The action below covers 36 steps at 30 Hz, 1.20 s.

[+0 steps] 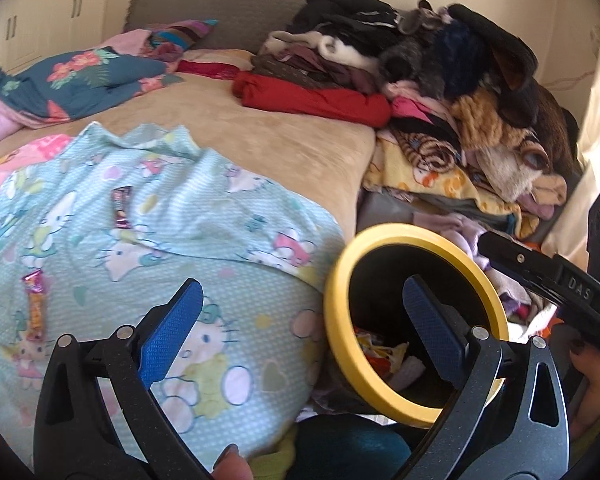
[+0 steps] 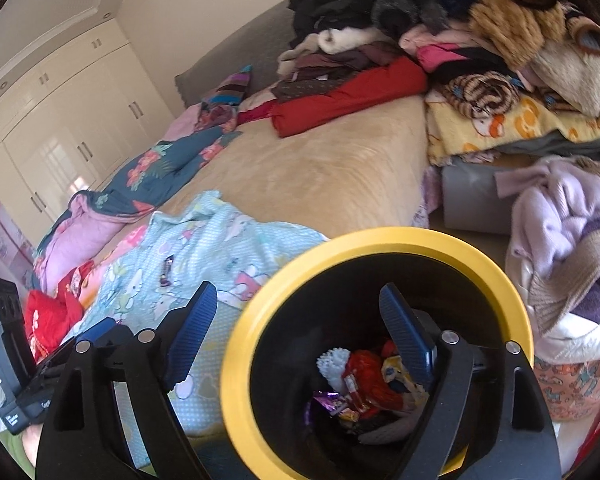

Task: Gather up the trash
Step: 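Move both open grippers back over the two candy bars on the sheet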

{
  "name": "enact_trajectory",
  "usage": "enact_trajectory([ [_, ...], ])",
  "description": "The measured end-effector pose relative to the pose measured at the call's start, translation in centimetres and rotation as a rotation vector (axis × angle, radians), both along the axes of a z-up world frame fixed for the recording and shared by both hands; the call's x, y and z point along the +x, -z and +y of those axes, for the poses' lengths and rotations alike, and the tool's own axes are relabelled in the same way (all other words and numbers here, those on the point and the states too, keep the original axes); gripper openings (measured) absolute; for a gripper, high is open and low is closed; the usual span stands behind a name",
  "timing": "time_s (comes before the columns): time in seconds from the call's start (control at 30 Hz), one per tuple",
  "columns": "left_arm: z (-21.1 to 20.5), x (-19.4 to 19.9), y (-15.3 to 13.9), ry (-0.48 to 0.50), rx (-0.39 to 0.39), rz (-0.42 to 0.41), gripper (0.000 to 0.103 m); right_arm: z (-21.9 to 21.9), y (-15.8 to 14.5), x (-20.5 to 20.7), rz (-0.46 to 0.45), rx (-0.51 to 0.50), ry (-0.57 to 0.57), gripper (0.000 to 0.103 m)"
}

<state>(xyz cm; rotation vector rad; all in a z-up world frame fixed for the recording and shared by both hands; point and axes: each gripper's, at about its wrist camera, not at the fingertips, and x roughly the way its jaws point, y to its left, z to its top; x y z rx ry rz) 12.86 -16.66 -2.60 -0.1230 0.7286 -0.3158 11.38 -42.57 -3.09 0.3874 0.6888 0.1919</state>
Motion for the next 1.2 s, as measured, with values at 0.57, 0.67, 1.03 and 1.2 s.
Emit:
enact_trajectory([
  [0.57,8.6,0.0,-0.1,-0.187,-0.029,-0.020,0.092,9.0,-1.6,2.6,-0.024,-0.052,-0.181,0.082],
  [0.67,10.2,0.0,0.0,-0.222,-0.034,-0.016,0.092,10.8,-1.7,3.3,-0.024,-0.059,-0.215,0.082],
  [1.03,16.0,0.1,1.2,-0.343,-0.053,0.012,0.092,17.7,-1.3,6.4,-0.017,-0.092,-0.349,0.082],
  [1.2,18.5,0.2,2.2,-0.388,-0.068,0.034,0.092,20.5,-0.5,7.8,-0.005,-0.111,-0.402,0.082],
])
